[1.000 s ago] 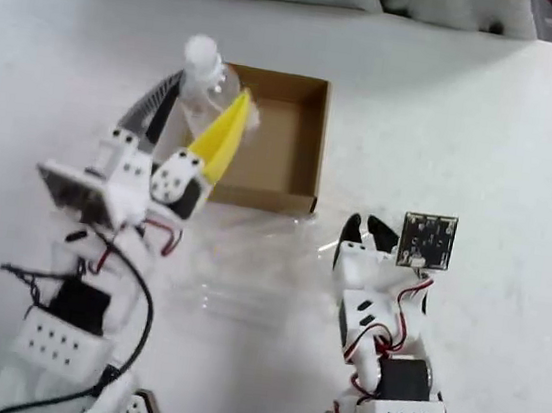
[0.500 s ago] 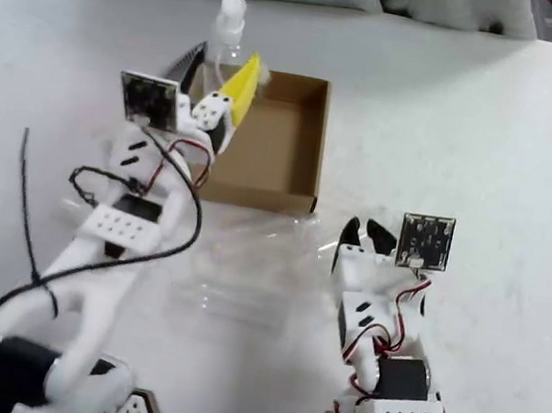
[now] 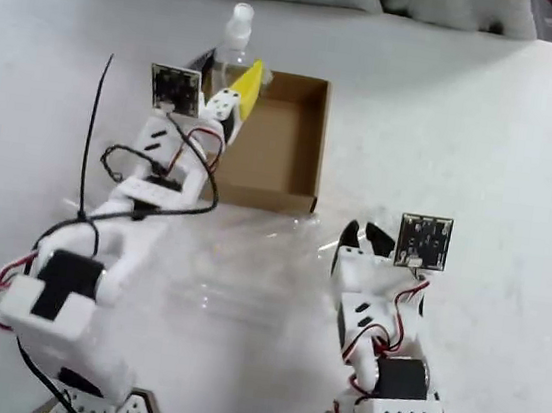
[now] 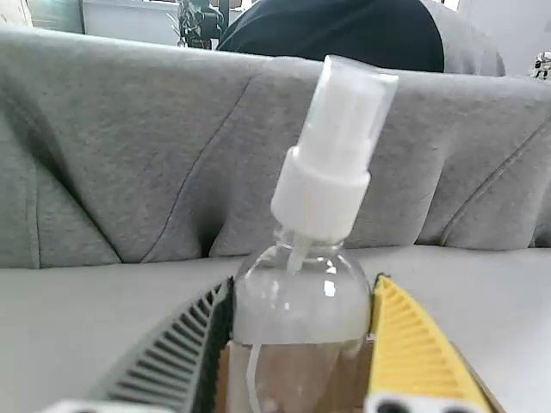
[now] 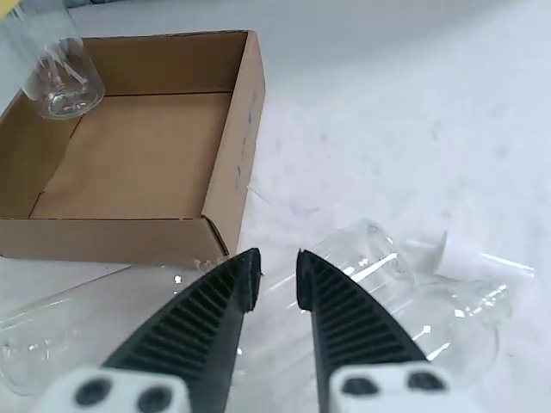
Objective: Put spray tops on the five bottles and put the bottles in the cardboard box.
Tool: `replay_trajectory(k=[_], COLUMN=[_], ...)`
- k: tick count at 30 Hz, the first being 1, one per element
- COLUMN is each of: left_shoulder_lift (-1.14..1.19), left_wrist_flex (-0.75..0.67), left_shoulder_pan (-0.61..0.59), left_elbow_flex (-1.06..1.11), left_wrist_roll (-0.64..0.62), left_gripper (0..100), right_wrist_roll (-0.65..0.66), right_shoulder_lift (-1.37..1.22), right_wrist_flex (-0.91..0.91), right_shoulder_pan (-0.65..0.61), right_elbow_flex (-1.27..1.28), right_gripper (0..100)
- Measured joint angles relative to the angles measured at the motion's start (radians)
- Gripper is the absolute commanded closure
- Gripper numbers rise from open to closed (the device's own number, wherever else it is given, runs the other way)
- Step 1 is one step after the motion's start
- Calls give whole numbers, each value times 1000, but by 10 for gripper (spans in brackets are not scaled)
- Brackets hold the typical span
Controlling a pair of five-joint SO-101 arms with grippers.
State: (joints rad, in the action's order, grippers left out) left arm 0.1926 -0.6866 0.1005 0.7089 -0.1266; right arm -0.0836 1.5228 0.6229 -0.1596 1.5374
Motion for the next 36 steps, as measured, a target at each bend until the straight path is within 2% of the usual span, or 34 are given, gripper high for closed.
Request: replay_trajectory(k=[16, 25, 36], left_shoulder_lift=[331, 427, 436], left_wrist_flex=[-5, -153, -169], left_shoulder_pan=[-48, -52, -52], left_elbow_flex=[-282, -298, -298], left_wrist_roll=[0, 0, 0], left_gripper=[876, 872, 872], right_wrist_roll=[0, 0, 0], right_shoulder_lift=[0, 0, 0], right_wrist_flex=[0, 0, 0], right_shoulder_pan=[0, 0, 0], right_elbow_flex=[0, 3, 3], right_gripper=[943, 943, 943])
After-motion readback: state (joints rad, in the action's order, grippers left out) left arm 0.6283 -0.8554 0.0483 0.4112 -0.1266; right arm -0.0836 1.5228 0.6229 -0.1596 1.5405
